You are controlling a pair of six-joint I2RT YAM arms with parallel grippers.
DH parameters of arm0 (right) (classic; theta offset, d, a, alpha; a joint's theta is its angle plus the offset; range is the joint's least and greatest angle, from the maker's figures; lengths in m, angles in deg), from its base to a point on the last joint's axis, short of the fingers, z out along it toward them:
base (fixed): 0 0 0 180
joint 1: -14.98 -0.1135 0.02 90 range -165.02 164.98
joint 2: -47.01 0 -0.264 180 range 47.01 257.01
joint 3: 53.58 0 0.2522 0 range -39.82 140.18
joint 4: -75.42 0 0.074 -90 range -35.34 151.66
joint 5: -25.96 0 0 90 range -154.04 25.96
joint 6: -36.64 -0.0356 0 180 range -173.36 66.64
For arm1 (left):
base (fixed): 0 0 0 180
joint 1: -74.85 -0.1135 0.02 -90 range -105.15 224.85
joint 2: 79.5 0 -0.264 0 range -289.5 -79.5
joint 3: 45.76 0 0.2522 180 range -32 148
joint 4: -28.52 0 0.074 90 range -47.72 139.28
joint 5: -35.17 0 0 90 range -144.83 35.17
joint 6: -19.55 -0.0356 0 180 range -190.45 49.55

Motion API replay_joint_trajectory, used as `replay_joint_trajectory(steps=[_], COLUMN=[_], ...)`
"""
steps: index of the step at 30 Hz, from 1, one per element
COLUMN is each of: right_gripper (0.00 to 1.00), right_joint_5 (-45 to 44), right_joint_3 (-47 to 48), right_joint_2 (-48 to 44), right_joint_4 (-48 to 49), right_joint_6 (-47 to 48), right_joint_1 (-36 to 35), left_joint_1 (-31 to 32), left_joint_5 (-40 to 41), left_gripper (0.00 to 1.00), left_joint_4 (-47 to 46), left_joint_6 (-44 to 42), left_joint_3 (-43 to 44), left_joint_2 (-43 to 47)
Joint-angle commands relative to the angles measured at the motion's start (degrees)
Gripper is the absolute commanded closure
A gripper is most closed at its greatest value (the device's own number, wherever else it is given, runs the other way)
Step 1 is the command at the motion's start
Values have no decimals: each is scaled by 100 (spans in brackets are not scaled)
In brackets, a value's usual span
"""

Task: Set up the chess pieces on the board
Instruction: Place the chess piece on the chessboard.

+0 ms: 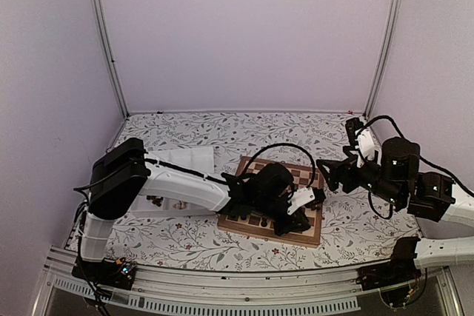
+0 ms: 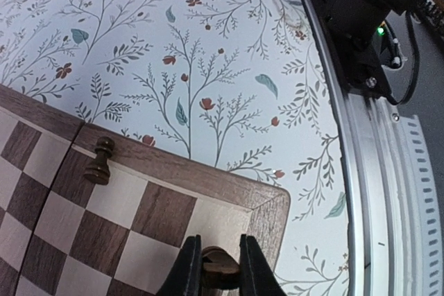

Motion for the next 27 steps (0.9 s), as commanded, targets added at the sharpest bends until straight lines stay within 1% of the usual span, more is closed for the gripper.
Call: replay_joint_trajectory(steps=[1,12,15,27], right_gripper=[7,7,7,7], right_joint_5=[-99,-24,11,84], right_joint_3=[69,25,34,-1], right_joint_2=[43,118,157,254], right_joint_4=[27,67,104,229], right_joint_6=[-123,-116,-78,4], right_joint_1=[37,72,76,110], left_joint_1=[-15,-24,-31,-41], left_joint_5=[204,422,501,429], left_gripper=[96,96,97,97], left_joint_4=[211,222,449,485], left_joint_6=[-13,-2,12,108], left_joint_3=[238,138,100,-82], left_joint_2=[-175,-153,-99,93])
